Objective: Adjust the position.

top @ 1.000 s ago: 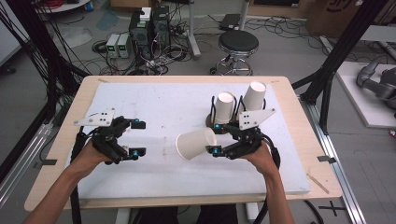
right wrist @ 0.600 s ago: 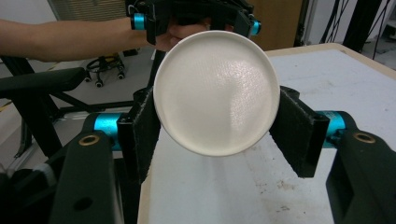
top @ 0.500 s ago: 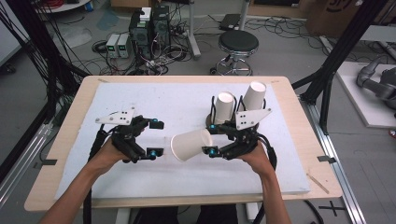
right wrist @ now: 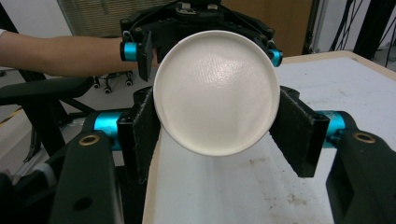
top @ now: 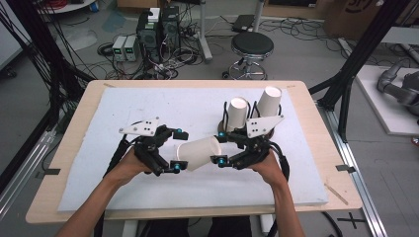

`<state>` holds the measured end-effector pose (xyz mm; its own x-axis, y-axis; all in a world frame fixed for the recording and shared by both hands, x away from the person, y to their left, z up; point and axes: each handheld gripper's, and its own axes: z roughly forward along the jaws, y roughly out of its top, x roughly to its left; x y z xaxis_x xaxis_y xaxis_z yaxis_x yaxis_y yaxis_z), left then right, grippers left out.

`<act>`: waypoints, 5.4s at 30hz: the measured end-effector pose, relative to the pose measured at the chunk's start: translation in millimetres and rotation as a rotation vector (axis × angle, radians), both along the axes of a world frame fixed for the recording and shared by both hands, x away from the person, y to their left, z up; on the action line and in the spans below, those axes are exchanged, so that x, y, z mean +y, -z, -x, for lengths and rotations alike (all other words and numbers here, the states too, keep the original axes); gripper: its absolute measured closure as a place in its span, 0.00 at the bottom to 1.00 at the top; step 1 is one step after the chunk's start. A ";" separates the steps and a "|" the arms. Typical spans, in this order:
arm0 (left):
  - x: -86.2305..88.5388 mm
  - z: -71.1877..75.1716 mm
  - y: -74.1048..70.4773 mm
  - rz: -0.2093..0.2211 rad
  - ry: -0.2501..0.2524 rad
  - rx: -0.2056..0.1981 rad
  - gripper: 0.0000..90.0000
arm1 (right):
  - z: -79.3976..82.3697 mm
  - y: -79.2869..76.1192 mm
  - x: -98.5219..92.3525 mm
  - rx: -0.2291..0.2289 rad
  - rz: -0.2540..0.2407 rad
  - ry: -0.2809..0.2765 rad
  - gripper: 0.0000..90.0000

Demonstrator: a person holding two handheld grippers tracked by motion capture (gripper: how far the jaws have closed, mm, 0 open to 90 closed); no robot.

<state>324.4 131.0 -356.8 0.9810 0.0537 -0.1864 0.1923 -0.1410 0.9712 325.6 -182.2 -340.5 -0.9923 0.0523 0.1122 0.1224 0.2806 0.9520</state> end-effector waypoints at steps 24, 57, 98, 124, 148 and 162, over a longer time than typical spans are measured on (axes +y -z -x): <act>-21.6 -3.0 7.3 -0.032 0.015 0.008 0.02 | 0.8 0.7 5.8 0.003 -0.026 -0.029 0.41; -18.2 1.7 9.5 -0.063 0.061 -0.029 0.30 | 0.6 3.9 5.3 0.000 -0.033 -0.030 0.42; 11.4 9.5 -3.0 -0.254 -0.035 -0.069 0.35 | 6.3 -5.1 5.6 -0.028 0.198 0.041 0.16; -15.5 15.8 -28.7 -0.780 0.069 -0.133 0.35 | 8.9 -4.9 43.9 -0.098 0.723 -0.008 0.16; -42.9 10.4 -32.4 -1.018 0.111 -0.052 0.35 | 16.3 2.4 80.9 -0.143 0.884 -0.074 0.18; -45.2 11.2 -30.0 -1.038 0.126 -0.046 0.35 | 17.2 5.6 98.5 -0.141 0.906 -0.108 0.18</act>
<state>313.2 85.8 -326.8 0.9955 0.0634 -0.0698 0.0847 -0.9260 0.3679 308.4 -83.6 -346.1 -0.9983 -0.0327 -0.0483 -0.0482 0.9289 0.3671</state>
